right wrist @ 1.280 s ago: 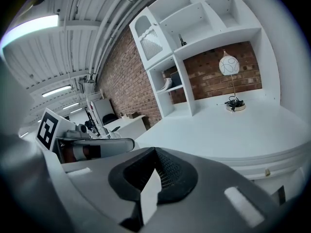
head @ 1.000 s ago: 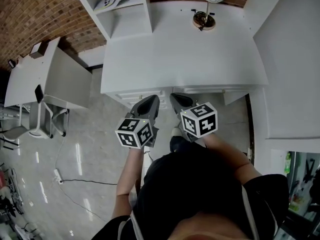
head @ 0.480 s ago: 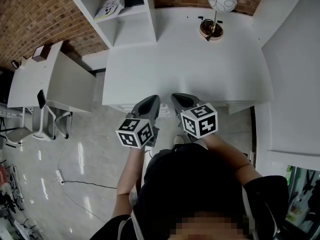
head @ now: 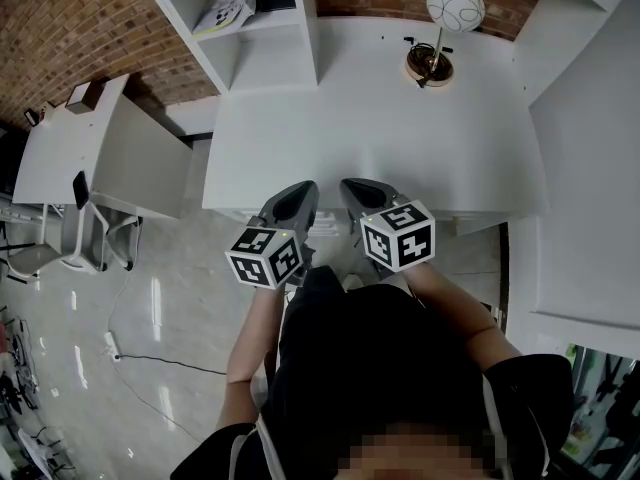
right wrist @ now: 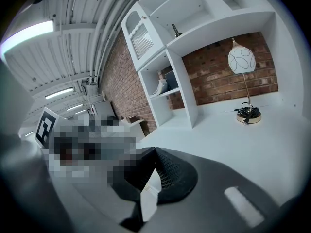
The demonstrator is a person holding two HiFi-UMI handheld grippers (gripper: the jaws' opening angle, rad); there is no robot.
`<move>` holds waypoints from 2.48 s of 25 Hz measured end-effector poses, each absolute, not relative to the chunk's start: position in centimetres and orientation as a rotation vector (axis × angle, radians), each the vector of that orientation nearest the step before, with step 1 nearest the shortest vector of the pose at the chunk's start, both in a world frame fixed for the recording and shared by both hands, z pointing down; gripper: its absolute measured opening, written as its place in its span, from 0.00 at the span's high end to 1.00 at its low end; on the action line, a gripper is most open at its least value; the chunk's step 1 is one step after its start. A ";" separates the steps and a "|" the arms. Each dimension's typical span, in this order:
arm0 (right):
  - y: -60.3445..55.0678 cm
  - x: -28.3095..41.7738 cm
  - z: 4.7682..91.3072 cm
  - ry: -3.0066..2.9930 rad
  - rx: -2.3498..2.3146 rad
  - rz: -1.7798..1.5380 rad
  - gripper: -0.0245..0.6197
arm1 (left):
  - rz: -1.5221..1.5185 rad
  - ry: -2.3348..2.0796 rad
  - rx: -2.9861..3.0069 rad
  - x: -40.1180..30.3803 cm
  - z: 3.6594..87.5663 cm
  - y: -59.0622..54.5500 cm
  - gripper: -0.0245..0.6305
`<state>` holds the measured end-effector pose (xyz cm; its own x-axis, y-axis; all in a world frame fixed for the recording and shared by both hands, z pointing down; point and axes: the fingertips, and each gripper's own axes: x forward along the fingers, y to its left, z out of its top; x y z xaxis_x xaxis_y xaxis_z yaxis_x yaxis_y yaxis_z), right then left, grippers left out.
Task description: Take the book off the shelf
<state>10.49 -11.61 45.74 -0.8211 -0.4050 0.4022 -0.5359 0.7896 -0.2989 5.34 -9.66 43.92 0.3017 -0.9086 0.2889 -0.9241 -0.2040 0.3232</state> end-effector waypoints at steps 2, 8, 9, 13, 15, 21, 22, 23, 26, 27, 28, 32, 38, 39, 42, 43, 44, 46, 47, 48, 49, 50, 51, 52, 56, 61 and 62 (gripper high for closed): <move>-11.6 10.1 45.6 -2.669 0.716 0.573 0.96 | 0.035 -1.617 2.151 5.3 43.8 -10.0 0.95; -13.1 9.2 45.1 -2.666 0.756 0.542 0.96 | 0.036 -1.603 2.178 4.0 43.4 -11.7 0.95; -13.5 9.0 45.1 -2.663 0.769 0.539 0.96 | 0.034 -1.598 2.184 3.6 43.4 -12.0 0.95; -14.9 7.1 45.2 -2.653 0.801 0.536 0.96 | 0.039 -1.592 2.207 1.5 43.0 -13.1 0.95; -15.6 5.7 45.1 -2.652 0.813 0.531 0.96 | 0.046 -1.598 2.219 -0.1 42.9 -13.8 0.95; -17.6 1.9 45.0 -2.627 0.862 0.536 0.96 | 0.037 -1.565 2.239 -4.5 42.3 -16.1 0.95; -18.1 1.2 44.8 -2.626 0.872 0.533 0.96 | 0.033 -1.561 2.244 -5.2 42.1 -16.5 0.95; -18.6 0.6 44.6 -2.626 0.882 0.529 0.96 | 0.030 -1.557 2.248 -5.8 42.0 -17.0 0.95; -19.5 -1.4 44.3 -2.623 0.893 0.517 0.96 | 0.031 -1.545 2.253 -7.7 41.9 -17.9 0.95; -19.8 -2.0 44.3 -2.621 0.893 0.516 0.96 | 0.031 -1.544 2.251 -8.4 41.9 -18.2 0.95; -20.0 -2.6 44.2 -2.620 0.893 0.515 0.96 | 0.031 -1.542 2.249 -9.0 41.9 -18.4 0.95; -21.1 -4.6 44.1 -2.610 0.906 0.517 0.96 | 0.036 -1.527 2.254 -11.0 41.8 -19.4 0.95; -22.5 -7.4 43.5 -2.606 0.920 0.515 0.96 | 0.044 -1.511 2.264 -13.6 41.4 -20.6 0.95; -22.6 -7.9 43.5 -2.605 0.921 0.514 0.96 | 0.045 -1.507 2.266 -14.0 41.4 -20.7 0.95; -23.0 -9.2 43.2 -2.603 0.927 0.510 0.96 | 0.050 -1.498 2.278 -15.1 41.2 -21.0 0.95; -23.2 -9.7 43.1 -2.602 0.931 0.511 0.96 | 0.051 -1.497 2.283 -15.6 41.1 -21.1 0.95; -23.3 -10.1 43.0 -2.601 0.936 0.511 0.96 | 0.051 -1.497 2.287 -16.1 41.0 -21.2 0.95; -23.6 -11.0 42.8 -2.596 0.949 0.506 0.96 | 0.047 -1.497 2.289 -17.4 41.0 -21.4 0.95; -23.8 -11.4 42.8 -2.594 0.955 0.504 0.96 | 0.043 -1.497 2.288 -18.0 41.0 -21.6 0.95; -23.9 -11.8 42.7 -2.592 0.961 0.501 0.96 | 0.040 -1.497 2.287 -18.6 41.0 -21.7 0.95; -24.1 -12.1 42.7 -2.590 0.969 0.500 0.96 | 0.038 -1.496 2.287 -19.1 41.0 -21.9 0.95; -24.3 -12.3 42.6 -2.588 0.979 0.498 0.96 | 0.038 -1.494 2.288 -19.5 41.0 -22.0 0.95; -24.5 -12.5 42.5 -2.586 0.993 0.499 0.96 | 0.039 -1.490 2.291 -19.9 41.0 -22.1 0.95; -24.8 -12.7 42.5 -2.583 1.007 0.499 0.96 | 0.042 -1.483 2.296 -20.3 41.1 -22.2 0.95; -25.5 -13.6 42.0 -2.575 1.054 0.484 0.96 | 0.060 -1.453 2.325 -21.5 41.1 -22.7 0.95; -26.1 -15.1 41.3 -2.571 1.094 0.463 0.96 | 0.076 -1.426 2.372 -22.7 40.5 -23.4 0.95; -26.2 -15.4 41.2 -2.570 1.101 0.458 0.96 | 0.079 -1.423 2.381 -23.0 40.4 -23.5 0.95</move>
